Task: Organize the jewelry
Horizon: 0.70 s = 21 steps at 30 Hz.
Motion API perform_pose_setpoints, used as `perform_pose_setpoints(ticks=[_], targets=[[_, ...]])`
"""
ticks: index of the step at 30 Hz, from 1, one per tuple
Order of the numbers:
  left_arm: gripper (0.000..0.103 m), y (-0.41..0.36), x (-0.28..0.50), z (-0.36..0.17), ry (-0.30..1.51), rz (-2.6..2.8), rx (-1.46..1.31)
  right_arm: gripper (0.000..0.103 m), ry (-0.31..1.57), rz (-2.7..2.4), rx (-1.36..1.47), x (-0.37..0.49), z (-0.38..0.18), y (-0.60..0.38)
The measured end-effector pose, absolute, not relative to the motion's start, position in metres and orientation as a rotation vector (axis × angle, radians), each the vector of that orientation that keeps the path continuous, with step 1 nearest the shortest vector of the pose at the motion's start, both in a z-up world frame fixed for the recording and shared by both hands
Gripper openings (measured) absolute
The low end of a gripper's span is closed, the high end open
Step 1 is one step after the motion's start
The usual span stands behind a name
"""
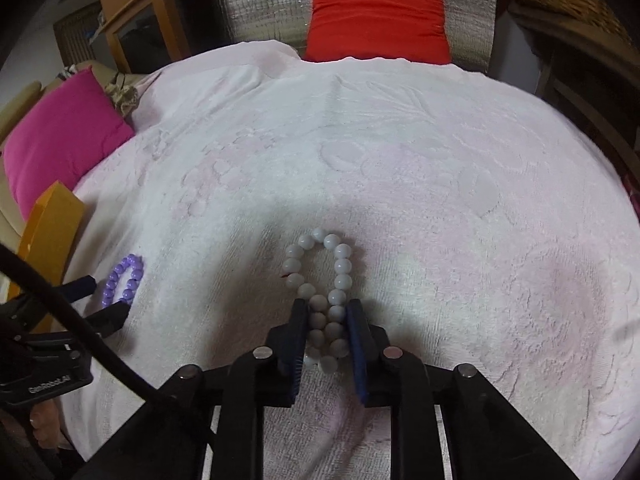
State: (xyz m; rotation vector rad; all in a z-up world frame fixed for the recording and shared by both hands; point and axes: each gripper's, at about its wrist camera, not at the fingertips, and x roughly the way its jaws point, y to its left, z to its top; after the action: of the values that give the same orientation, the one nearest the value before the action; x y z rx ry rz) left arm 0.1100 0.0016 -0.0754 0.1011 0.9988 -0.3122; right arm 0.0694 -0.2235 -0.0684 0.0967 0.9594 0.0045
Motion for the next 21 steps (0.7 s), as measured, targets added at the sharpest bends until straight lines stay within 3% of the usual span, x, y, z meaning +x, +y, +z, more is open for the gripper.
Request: perform_pose_setpoints(ticks=[2,12,21], targets=[[0.038,0.003,0.111,-0.076,0.997,-0.314,0.087,0.021,0.961,0.013,0.128,0.069,-0.068,-0.228],[0.011,0.015,0.114,-0.073,0.983,-0.302,0.025,0.021,0.975,0.024,0.194,0.071,-0.07,-0.235],[0.01,0.024,0.108,-0.062,0.939,-0.344,0.002,0.021,0.979,0.004,0.209,0.074,-0.069,-0.235]])
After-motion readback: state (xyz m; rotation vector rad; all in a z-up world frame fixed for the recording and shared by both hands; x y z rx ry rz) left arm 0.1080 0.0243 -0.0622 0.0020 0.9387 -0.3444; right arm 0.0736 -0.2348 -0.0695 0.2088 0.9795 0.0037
